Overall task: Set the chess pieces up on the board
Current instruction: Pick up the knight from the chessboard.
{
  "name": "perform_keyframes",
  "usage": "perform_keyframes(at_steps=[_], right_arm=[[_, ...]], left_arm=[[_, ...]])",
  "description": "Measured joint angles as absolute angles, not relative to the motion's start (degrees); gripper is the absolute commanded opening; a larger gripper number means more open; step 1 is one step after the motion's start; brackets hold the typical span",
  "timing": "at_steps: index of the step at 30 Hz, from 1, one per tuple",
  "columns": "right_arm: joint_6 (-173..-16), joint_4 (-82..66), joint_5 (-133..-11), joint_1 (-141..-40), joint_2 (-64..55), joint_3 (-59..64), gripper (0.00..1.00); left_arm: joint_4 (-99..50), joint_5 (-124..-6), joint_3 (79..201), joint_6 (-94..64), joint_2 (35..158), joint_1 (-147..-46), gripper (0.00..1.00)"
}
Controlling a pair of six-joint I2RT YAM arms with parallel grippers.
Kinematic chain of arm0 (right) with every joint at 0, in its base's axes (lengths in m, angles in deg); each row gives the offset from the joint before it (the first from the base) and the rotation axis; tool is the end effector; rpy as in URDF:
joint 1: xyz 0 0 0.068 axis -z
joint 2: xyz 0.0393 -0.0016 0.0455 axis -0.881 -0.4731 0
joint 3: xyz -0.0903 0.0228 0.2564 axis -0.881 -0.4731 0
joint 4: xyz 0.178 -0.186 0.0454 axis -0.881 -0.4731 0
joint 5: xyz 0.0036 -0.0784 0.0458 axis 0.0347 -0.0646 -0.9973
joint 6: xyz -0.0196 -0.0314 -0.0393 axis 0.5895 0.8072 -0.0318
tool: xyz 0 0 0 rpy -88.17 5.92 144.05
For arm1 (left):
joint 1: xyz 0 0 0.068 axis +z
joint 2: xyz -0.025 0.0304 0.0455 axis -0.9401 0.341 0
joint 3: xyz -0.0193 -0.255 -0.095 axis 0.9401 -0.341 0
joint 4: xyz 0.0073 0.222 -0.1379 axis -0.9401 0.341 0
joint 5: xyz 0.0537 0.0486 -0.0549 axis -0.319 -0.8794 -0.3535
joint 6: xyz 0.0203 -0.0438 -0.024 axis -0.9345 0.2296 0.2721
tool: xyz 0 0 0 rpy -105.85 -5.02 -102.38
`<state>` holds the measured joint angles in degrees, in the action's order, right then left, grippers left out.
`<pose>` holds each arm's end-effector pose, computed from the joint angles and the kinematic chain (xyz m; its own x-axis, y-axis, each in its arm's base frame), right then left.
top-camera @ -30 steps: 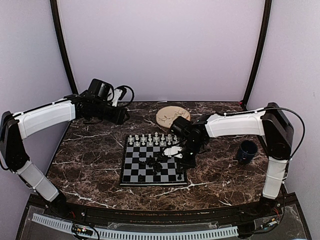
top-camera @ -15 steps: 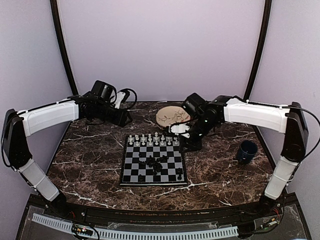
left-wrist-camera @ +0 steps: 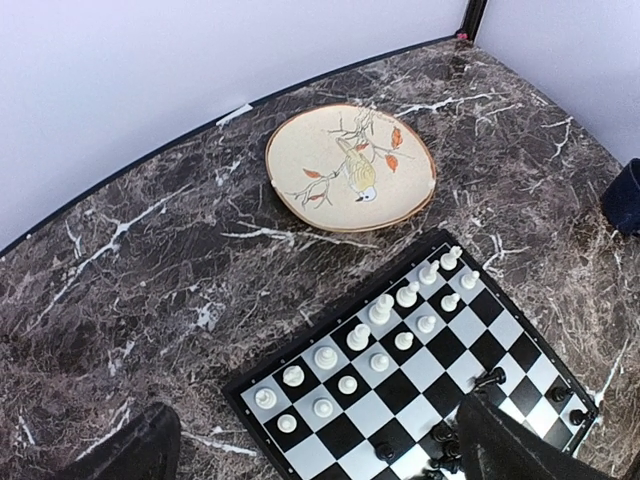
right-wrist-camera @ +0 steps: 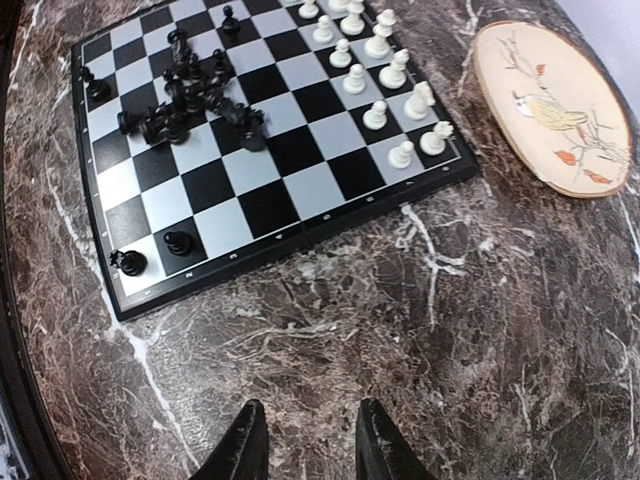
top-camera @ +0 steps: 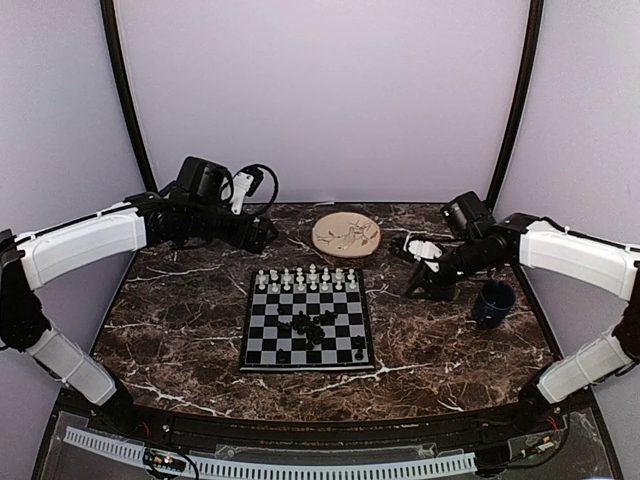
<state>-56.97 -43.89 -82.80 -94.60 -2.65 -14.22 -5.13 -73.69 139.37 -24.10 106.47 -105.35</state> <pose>0.2283 0.1608 0.2540 -0.2621 -0.7488 -0.6088 -0.9273 0.3701 -0.0560 0.2815 -0.1988 0.3186 -0.4498 0.2613 -0.8541 0.5500 0.8345 -0.0344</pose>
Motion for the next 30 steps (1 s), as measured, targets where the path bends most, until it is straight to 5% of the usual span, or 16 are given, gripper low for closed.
perform_keyframes(at_steps=[5,10,13,23,30], right_arm=[[-59.8,-37.2,-86.0,-86.8,3.6,-20.1,0.38],[-61.6,-31.9,-87.7,-80.8,7.4,-22.8,0.38],[-61.8,-30.0,-88.9,-79.9,7.8,-23.9,0.38],[-61.3,-29.4,-91.7,-79.7,7.3,-24.9,0.37],[-60.5,-29.5,-94.0,-79.7,5.4,-24.9,0.37]], left_arm=[[-8.5,-82.5,135.9,-24.3,102.6,-107.3,0.98],[-8.8,-86.3,135.8,-28.5,105.2,-106.8,0.47],[-6.6,-78.8,135.0,-32.2,105.5,-106.6,0.36],[2.7,-56.6,127.0,-39.3,105.6,-108.2,0.44],[6.3,-52.0,130.0,-44.4,113.5,-109.7,0.53]])
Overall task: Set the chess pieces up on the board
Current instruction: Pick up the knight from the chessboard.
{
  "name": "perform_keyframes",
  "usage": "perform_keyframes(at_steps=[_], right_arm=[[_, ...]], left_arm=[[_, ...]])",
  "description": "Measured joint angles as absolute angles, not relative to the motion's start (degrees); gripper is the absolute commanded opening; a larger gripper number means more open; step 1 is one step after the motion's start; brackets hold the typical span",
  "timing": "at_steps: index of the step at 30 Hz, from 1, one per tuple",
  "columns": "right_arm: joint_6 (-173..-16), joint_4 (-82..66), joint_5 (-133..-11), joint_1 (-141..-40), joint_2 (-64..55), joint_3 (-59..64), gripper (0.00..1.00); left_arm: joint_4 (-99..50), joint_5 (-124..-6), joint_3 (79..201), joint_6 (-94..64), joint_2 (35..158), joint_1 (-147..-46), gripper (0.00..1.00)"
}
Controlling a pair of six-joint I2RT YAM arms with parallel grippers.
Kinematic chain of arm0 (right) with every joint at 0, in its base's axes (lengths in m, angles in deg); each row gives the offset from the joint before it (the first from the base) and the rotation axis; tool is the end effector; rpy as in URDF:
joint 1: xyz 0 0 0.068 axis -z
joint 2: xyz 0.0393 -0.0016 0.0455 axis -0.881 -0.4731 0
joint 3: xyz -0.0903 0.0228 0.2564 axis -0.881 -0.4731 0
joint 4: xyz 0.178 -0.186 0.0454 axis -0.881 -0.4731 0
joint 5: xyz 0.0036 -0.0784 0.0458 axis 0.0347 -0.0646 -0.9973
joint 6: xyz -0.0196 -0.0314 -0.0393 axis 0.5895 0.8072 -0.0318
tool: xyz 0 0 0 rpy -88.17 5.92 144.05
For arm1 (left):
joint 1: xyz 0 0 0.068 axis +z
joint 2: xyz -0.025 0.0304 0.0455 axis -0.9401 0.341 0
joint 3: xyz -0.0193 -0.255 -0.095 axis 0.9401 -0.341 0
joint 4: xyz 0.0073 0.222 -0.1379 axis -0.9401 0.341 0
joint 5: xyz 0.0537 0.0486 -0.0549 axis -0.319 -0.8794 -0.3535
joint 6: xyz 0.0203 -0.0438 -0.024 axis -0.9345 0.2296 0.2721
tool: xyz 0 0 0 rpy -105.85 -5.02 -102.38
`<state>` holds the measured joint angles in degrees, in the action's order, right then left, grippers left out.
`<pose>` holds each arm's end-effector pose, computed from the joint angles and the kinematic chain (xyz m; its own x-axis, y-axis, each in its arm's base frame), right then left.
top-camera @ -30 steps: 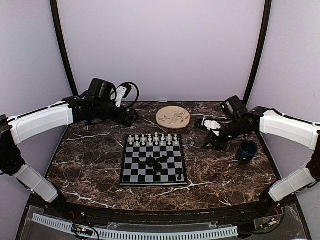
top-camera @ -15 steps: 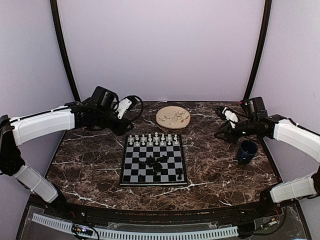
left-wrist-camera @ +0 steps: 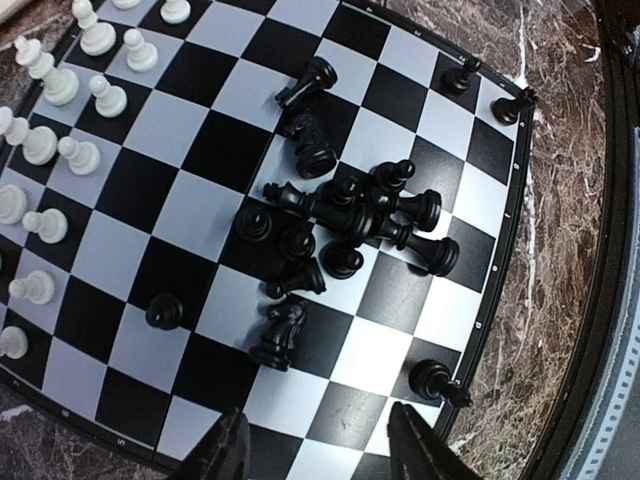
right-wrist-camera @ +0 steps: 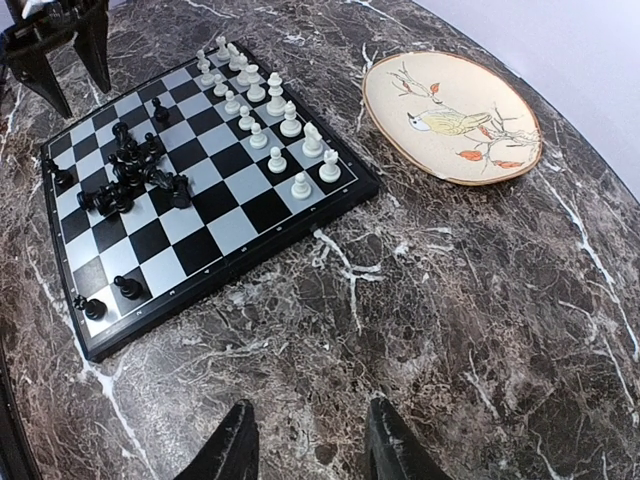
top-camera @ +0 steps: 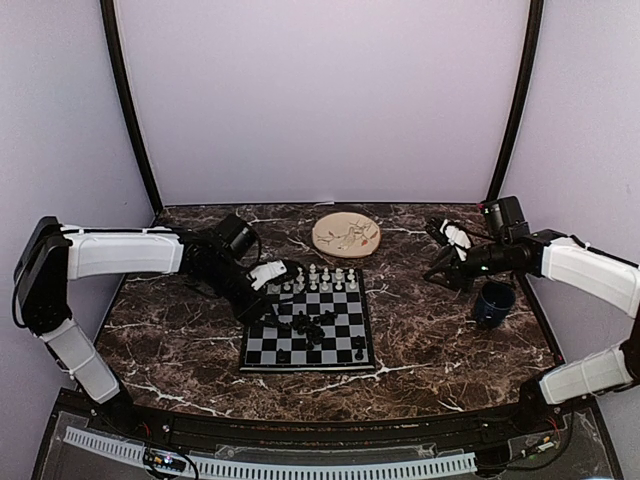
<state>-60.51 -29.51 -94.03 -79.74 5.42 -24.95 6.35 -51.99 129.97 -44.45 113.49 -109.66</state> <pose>0.2386 0.0960 0.2487 -0.3188 -0.5230 -0.7905 -0.8432 0.5374 -0.0155 0.2443 -0.2187 0.2129 -0.4066 0.7041 -0.5822 0.9030 0.4066 -0.1389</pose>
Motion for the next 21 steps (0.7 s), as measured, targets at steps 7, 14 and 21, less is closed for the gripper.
perform_keyframes(at_steps=[7,14,21], right_arm=[[-59.8,-29.7,-94.7,-79.7,5.3,-25.0,0.38],[-59.4,-29.9,-95.0,-80.5,5.3,-24.9,0.38],[-59.3,-29.9,-95.0,-80.9,5.3,-25.0,0.38]], left_arm=[[6.9,-52.2,132.1,-48.1,119.0,-110.1,0.55],[5.8,-53.2,133.4,-52.0,121.5,-110.5,0.49],[4.7,-53.2,133.6,-54.5,123.5,-110.8,0.44]])
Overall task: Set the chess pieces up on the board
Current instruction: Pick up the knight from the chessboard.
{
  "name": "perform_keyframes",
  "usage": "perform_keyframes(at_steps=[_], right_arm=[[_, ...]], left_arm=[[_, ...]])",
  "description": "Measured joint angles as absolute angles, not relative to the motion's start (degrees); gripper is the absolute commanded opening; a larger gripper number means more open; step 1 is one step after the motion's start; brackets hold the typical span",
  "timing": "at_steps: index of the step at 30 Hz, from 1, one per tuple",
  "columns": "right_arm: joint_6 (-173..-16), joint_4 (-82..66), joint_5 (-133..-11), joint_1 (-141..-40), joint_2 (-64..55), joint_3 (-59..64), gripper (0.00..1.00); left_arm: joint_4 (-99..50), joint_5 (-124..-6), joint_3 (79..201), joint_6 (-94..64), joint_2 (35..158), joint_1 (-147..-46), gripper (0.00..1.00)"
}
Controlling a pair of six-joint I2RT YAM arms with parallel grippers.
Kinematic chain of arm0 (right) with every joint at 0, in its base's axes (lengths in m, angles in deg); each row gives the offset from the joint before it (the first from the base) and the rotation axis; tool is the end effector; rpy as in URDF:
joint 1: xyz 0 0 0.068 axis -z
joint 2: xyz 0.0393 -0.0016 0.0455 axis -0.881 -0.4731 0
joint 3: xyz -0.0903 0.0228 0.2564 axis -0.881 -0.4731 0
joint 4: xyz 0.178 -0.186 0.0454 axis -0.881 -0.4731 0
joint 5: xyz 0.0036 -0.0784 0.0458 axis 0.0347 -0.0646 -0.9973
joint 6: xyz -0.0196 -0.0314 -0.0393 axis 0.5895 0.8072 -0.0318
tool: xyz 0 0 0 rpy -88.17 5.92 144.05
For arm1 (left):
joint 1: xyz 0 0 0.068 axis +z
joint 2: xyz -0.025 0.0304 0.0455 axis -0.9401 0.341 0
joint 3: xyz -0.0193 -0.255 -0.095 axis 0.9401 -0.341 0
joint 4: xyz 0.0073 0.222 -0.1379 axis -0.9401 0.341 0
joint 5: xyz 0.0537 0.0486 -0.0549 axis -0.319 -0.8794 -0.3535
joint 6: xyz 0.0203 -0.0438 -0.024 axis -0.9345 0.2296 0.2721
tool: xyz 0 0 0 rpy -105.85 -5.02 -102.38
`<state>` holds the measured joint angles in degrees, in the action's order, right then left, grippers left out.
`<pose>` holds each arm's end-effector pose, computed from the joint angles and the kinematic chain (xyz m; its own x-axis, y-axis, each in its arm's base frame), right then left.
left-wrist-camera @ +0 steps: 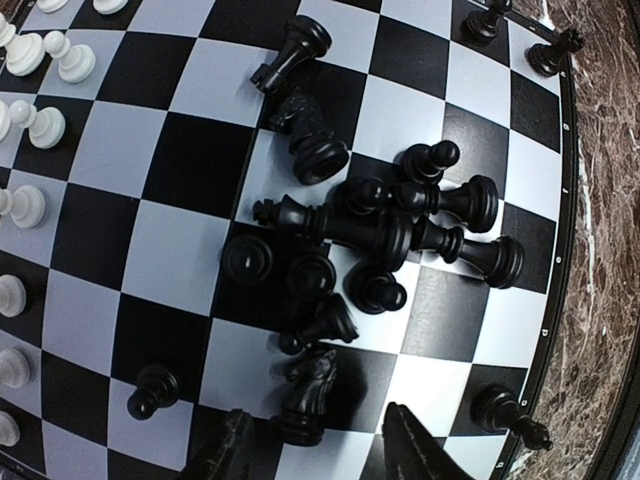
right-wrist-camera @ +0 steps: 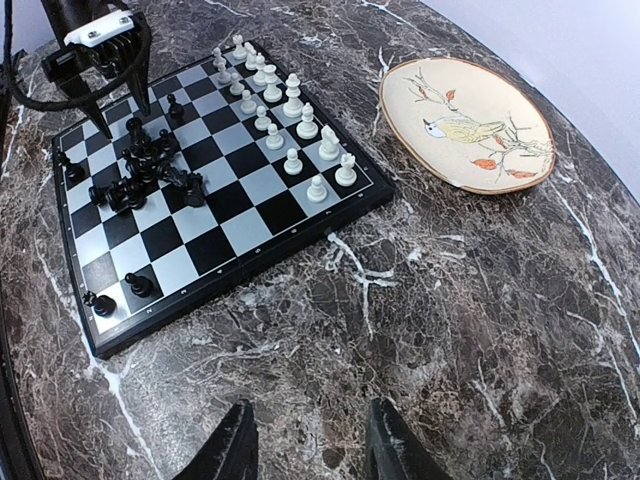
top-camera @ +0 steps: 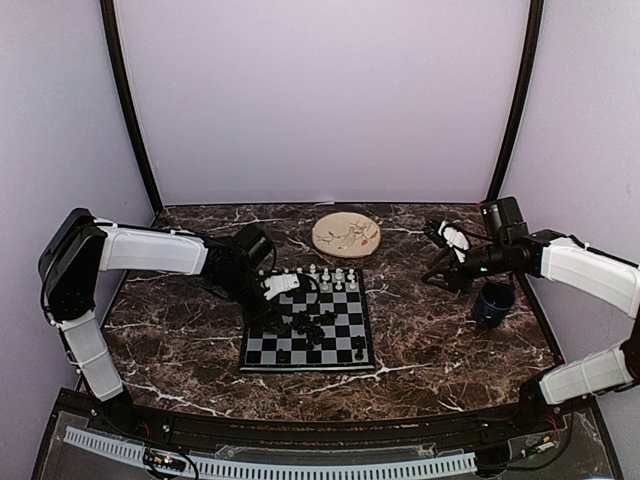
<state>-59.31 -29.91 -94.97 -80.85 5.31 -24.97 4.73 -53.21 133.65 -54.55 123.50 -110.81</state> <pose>0.2361 0.1009 0.2478 -0.2943 -0.5370 -0.7906 -0.8659 0.4999 -0.0172 0.2619 -0.2417 0.1763 -0.2629 0.8050 -0.5318 0.9605 0.2707 -0.0649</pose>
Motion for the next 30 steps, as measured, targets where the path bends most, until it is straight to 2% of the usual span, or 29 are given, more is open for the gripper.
perform_keyframes(at_steps=[5,26,30], right_arm=[[-59.2,-29.9,-94.9,-80.9,5.2,-25.0,0.38],[-59.2,-29.9,-94.7,-80.9,4.8,-25.0,0.37],[-59.2,-29.9,-94.7,-80.9,4.7,-25.0,0.36]], left_arm=[[4.3,-53.4,133.6,-55.3,125.0,-110.8,0.41],[3.6,-55.0,133.6,-57.1,125.4,-111.9,0.16],[3.7,-55.2,133.6,-56.7,125.1,-111.9,0.14]])
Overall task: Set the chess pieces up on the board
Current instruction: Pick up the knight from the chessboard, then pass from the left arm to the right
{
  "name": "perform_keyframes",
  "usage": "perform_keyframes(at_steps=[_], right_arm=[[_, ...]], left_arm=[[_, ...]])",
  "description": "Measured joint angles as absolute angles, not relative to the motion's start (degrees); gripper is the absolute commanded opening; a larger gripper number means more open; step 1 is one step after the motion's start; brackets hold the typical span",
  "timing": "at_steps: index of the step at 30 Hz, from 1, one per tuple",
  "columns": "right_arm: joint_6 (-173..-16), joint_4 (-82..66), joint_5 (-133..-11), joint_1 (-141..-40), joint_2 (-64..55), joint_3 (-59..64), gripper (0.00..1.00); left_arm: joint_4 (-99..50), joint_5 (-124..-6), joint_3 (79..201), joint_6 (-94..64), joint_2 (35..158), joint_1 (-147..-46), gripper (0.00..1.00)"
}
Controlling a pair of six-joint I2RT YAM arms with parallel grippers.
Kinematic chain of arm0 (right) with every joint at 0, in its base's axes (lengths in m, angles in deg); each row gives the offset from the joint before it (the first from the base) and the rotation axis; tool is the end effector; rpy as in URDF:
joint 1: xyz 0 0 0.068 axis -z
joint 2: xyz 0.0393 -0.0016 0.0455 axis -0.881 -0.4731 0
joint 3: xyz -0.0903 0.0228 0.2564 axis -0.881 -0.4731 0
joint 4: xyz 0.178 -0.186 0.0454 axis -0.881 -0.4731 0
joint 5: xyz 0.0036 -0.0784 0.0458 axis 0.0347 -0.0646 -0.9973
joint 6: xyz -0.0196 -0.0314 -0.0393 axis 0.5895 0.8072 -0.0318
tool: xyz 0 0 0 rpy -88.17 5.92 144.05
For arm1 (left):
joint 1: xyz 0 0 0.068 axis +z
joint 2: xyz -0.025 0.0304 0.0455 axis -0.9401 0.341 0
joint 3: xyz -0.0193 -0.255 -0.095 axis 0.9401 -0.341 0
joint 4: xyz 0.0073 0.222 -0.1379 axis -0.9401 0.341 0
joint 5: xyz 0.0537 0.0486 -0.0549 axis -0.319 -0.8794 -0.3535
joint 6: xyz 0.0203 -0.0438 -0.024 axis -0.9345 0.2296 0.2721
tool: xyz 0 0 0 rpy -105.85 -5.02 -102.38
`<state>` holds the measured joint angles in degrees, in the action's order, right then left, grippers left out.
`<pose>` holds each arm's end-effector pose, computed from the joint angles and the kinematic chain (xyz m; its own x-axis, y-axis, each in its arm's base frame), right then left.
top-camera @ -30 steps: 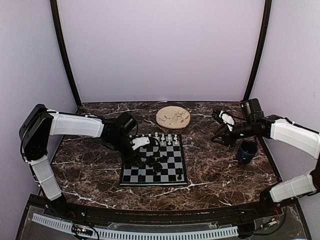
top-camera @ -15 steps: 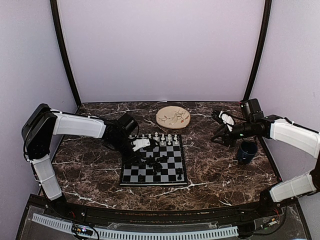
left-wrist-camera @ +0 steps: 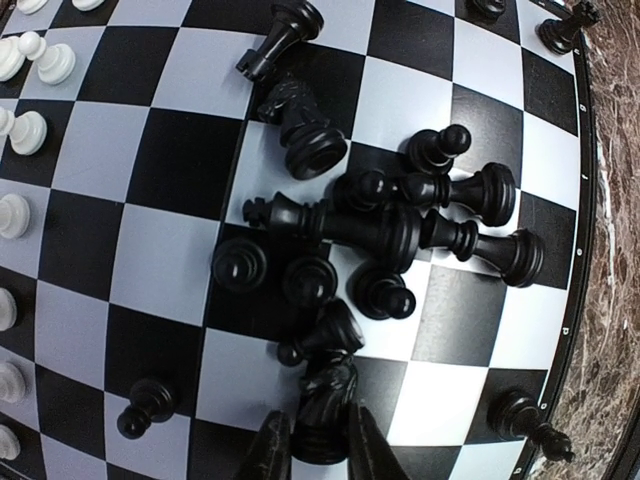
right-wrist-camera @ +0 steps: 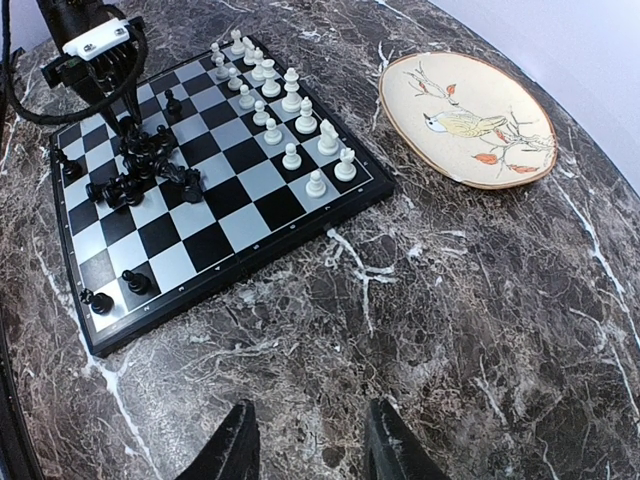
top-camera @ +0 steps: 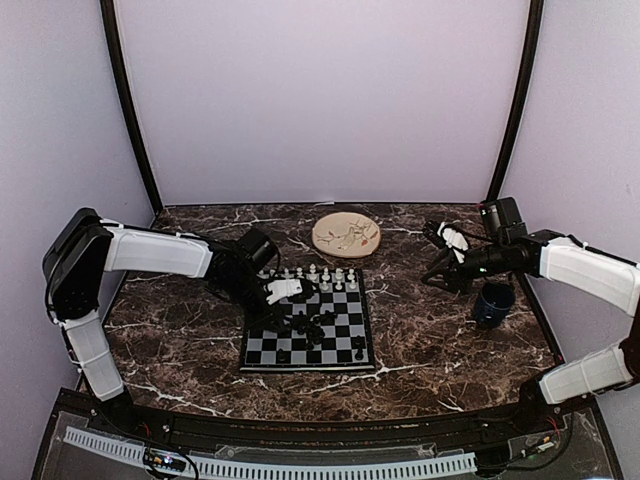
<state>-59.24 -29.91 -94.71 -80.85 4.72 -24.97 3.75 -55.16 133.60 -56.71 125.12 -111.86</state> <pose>0.2375 0.1013 0.2453 -0.3018 -0.5417 -0.7845 -0.8648 0.5019 -0.0139 0.2607 -0.2478 0.1670 -0.2177 0.8316 -0.5109 0.9709 0.2379 -0.0266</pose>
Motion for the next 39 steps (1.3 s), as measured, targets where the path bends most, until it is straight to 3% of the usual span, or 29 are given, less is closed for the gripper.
perform_keyframes(at_steps=[6,10,18,24,39], right_arm=[[-62.0,-30.5,-94.8,-80.9,3.8,-23.7,0.36],[-66.1,-32.5,-96.9,-80.9,0.6,-16.6,0.36],[-77.1,-36.6,-106.2,-83.9,-13.4,8.2,0.39],[-84.1,-39.1,-112.9,-91.4,-24.9,20.0,0.41],[-98.6,-35.6,-124.9,-99.2,-31.6,21.2,0.42]], left_arm=[[4.3,-54.8,132.8,-55.2,118.2,-111.9,0.14],[1.2,-52.9,131.5,-52.5,110.1,-111.9,0.14],[-24.8,-49.0,116.9,-38.2,97.2,-112.6,0.15],[-40.8,-55.9,111.4,-31.7,96.8,-117.0,0.15],[-51.3,-65.3,111.0,-30.0,99.3,-120.6,0.15]])
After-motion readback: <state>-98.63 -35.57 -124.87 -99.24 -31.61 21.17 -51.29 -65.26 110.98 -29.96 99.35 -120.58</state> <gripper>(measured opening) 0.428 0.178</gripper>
